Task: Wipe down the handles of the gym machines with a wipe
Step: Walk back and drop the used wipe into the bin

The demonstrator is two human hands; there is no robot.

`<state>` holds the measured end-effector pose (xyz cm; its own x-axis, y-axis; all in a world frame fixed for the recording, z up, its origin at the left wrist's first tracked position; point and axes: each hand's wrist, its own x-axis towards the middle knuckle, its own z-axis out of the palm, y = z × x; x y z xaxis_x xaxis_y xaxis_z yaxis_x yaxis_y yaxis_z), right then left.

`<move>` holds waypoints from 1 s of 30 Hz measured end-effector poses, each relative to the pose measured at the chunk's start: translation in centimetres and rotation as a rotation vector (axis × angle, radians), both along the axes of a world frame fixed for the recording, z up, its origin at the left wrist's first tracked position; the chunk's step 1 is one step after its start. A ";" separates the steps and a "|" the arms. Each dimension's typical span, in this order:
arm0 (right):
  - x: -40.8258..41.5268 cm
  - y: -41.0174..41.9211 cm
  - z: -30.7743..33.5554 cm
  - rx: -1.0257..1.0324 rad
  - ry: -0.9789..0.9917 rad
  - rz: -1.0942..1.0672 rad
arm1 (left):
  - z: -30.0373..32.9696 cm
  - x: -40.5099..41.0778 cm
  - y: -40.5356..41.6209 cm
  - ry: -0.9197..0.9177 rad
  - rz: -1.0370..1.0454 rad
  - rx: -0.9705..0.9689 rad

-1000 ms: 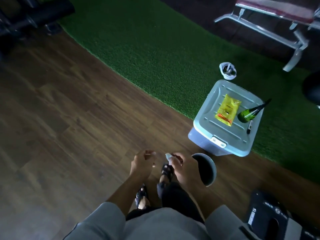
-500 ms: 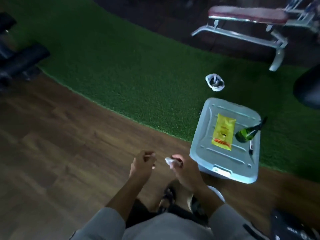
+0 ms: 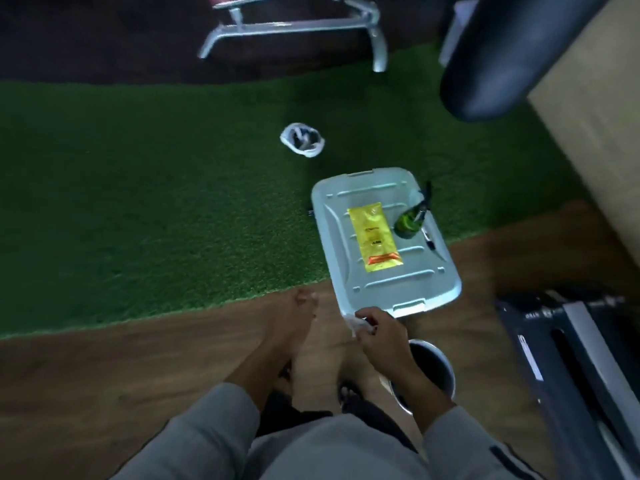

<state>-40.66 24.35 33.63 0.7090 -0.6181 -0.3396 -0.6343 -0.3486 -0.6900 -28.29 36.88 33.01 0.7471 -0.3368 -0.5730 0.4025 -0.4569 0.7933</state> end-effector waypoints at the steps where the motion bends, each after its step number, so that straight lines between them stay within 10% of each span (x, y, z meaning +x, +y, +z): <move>1: 0.2 -0.2 -0.1 -0.005 0.006 -0.049 | 0.1 1.1 -0.9 -0.004 -0.060 0.007; 30: -19.0 -3.5 -7.1 0.525 0.090 -1.500 | -3.6 -13.5 -22.0 -0.081 -1.369 0.301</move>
<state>-59.61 20.90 26.49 -0.4415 -0.5130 -0.7362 -0.2124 0.8569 -0.4697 -41.83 14.93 29.45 -0.0352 -0.6884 -0.7245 -0.5358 -0.5990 0.5951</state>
